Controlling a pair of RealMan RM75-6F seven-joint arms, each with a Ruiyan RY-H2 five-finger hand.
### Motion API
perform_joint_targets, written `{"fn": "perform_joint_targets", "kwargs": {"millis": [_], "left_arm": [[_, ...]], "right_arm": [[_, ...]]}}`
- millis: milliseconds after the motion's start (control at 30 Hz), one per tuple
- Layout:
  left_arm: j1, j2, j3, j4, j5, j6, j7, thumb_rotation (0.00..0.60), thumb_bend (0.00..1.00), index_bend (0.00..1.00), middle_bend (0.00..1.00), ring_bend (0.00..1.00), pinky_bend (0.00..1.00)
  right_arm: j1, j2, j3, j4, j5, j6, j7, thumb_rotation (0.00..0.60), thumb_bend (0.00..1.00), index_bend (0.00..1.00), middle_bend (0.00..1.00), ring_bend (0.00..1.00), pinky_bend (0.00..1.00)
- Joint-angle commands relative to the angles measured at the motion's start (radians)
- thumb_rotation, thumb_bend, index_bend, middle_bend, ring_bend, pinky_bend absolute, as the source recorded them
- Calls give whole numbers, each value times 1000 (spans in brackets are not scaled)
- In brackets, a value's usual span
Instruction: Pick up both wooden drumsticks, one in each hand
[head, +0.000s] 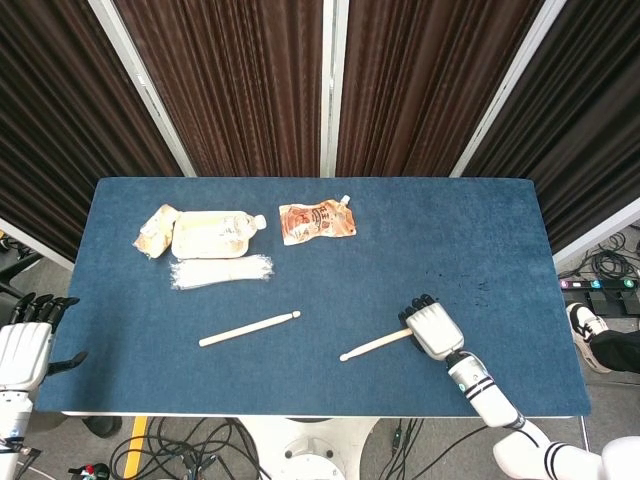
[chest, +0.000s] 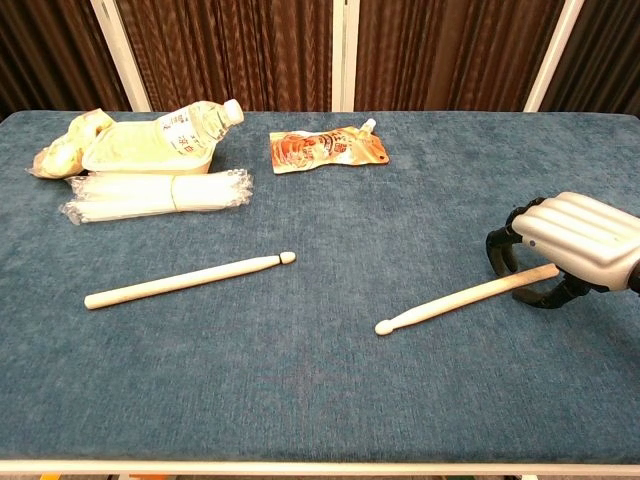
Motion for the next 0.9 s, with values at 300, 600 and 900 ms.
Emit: {"fn": "perform_joint_targets", "kwargs": {"millis": [300,600,900], "left_arm": [[2,-4,1,13,1,-1,-13,600,31,217,235,134,102],[-11,-2,-1,13,10,-13,-5,600,31,217,235,134,102],[-89,18,-19,-19,76,-60,45,600,31,217,235,133,102]], "right_arm": [[8,-1,-5,1,19,-13,-8,600,314,513,512,318,293],[11,-12,-9,10,34,-23,-17,600,337,532,534,345,299],[5,-15,1,21,26,34,19,600,403,662,630,456,343]]}}
